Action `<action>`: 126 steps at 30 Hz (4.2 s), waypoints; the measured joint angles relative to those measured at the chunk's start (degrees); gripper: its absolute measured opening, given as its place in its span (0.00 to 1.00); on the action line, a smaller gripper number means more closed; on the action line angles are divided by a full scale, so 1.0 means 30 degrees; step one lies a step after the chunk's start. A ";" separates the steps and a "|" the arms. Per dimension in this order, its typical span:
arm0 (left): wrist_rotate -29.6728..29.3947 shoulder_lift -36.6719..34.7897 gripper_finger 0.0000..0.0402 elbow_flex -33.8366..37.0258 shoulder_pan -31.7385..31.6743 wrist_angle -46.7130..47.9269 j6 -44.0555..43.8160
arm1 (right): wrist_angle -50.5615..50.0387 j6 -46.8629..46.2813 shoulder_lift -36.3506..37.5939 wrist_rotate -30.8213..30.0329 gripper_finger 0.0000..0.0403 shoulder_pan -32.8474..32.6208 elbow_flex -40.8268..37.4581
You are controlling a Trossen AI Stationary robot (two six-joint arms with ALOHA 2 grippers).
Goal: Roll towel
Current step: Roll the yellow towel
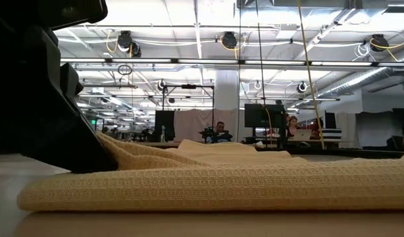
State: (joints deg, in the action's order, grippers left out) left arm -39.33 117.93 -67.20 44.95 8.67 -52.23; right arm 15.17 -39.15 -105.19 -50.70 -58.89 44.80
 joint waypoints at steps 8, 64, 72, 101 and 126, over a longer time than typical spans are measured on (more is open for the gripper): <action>0.0000 0.0000 0.06 0.0000 0.0007 0.0000 -0.0007 | 0.1846 0.0785 -0.1979 -0.0123 0.59 0.0735 0.0000; -0.0526 0.1197 0.48 0.0284 0.0933 -0.2099 0.6096 | 0.2270 -0.1232 -0.2783 0.2361 0.48 0.1756 -0.0233; -0.0809 0.1064 0.10 0.0355 0.1030 -0.2094 0.6174 | 0.2347 -0.1750 -0.2790 0.2369 0.16 0.1756 -0.0233; 0.4272 -0.1989 0.04 0.0364 -0.1266 0.0941 0.1568 | -0.0169 -0.3712 0.0270 0.6390 0.01 0.2667 -0.0248; 0.8371 -0.1982 0.04 0.0357 -0.1380 -0.2784 0.2353 | 0.3310 -0.5371 0.0350 1.2509 0.01 0.3123 -0.0472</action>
State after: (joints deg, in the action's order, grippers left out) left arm -14.22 111.98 -66.13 40.81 0.31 -45.17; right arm 25.10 -55.27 -104.14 -13.17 -49.53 43.38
